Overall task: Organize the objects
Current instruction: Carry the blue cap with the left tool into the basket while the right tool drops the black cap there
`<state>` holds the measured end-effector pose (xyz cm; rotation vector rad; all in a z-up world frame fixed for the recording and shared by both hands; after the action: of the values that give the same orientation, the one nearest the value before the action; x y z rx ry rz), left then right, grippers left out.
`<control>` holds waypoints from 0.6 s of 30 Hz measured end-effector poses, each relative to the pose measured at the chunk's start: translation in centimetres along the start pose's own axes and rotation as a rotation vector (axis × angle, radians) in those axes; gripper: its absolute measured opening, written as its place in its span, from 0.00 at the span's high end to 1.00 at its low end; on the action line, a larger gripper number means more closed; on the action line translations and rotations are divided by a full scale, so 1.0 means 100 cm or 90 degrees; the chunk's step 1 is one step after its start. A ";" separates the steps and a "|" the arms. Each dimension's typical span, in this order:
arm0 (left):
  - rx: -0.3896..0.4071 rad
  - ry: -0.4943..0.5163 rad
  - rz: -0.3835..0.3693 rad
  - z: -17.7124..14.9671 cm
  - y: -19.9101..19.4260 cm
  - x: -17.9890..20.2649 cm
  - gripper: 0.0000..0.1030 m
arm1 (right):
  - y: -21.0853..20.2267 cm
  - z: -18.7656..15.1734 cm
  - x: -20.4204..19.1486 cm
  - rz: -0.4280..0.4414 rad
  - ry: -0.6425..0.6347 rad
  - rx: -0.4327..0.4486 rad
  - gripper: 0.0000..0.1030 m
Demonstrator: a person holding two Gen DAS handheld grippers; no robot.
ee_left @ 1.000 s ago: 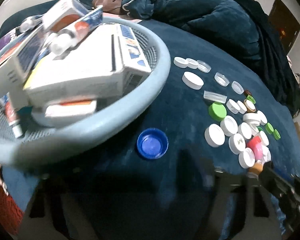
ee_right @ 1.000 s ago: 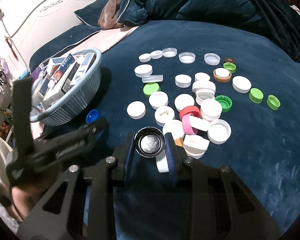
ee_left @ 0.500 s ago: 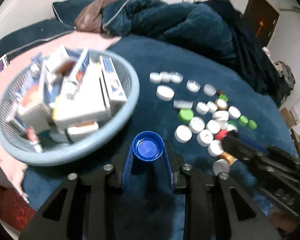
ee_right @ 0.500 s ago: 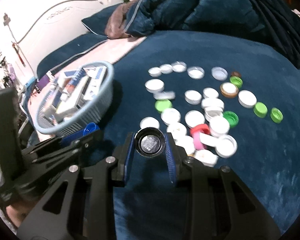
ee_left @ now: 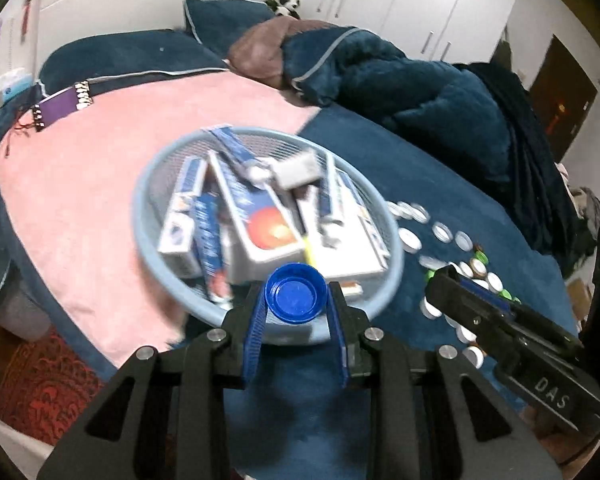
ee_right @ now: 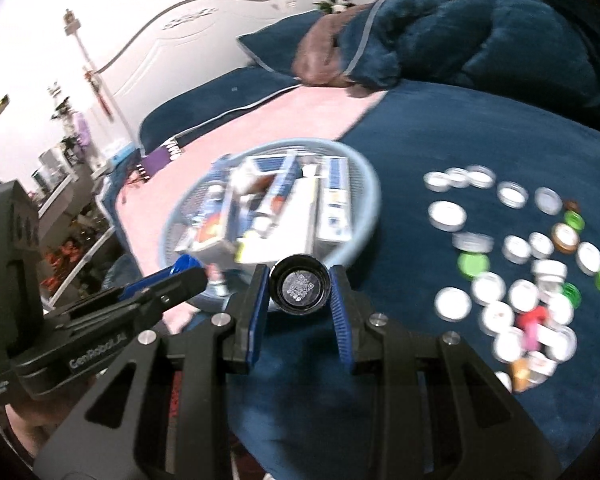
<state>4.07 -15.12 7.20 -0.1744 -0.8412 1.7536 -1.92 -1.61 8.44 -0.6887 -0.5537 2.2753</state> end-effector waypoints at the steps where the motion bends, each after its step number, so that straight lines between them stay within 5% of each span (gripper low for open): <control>1: 0.002 -0.009 0.004 0.003 -0.001 -0.008 0.71 | 0.005 0.002 -0.007 0.014 0.002 -0.002 0.70; 7: -0.011 -0.054 0.004 0.007 0.008 -0.035 0.71 | 0.034 0.005 -0.031 0.110 0.062 -0.044 0.68; 9: -0.016 -0.053 0.017 0.006 0.010 -0.040 0.60 | 0.042 0.002 -0.031 0.131 0.098 -0.063 0.68; 11: -0.014 -0.051 0.037 0.004 0.008 -0.046 0.16 | 0.039 0.003 -0.026 0.124 0.106 -0.055 0.56; 12: -0.007 -0.054 0.054 0.006 0.007 -0.049 0.11 | 0.035 0.004 -0.023 0.114 0.103 -0.045 0.52; 13: 0.000 -0.057 0.059 0.007 0.005 -0.051 0.02 | 0.033 0.004 -0.021 0.103 0.101 -0.040 0.37; 14: 0.002 -0.059 0.062 0.007 0.004 -0.053 0.01 | 0.030 0.005 -0.016 0.082 0.097 -0.032 0.19; 16: -0.001 -0.060 0.078 0.006 0.003 -0.058 0.01 | 0.023 0.005 -0.008 0.048 0.095 -0.015 0.03; 18: -0.008 -0.051 0.103 0.003 0.005 -0.061 0.01 | 0.018 0.002 0.002 0.007 0.085 -0.013 0.00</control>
<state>5.70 -20.69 5.39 -0.1854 -0.9175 1.9172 -3.05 -2.73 7.59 -0.8495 -0.5104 2.2168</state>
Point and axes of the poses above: each gripper's, at about its wrist camera, not at the fingertips, and y roughly the way its jaws point, x to its right, z to its top, the point moved 7 cm from there along y, roughly the way its jaws point, and after that the axes turned 8 degrees about x, right-handed, at the moved point
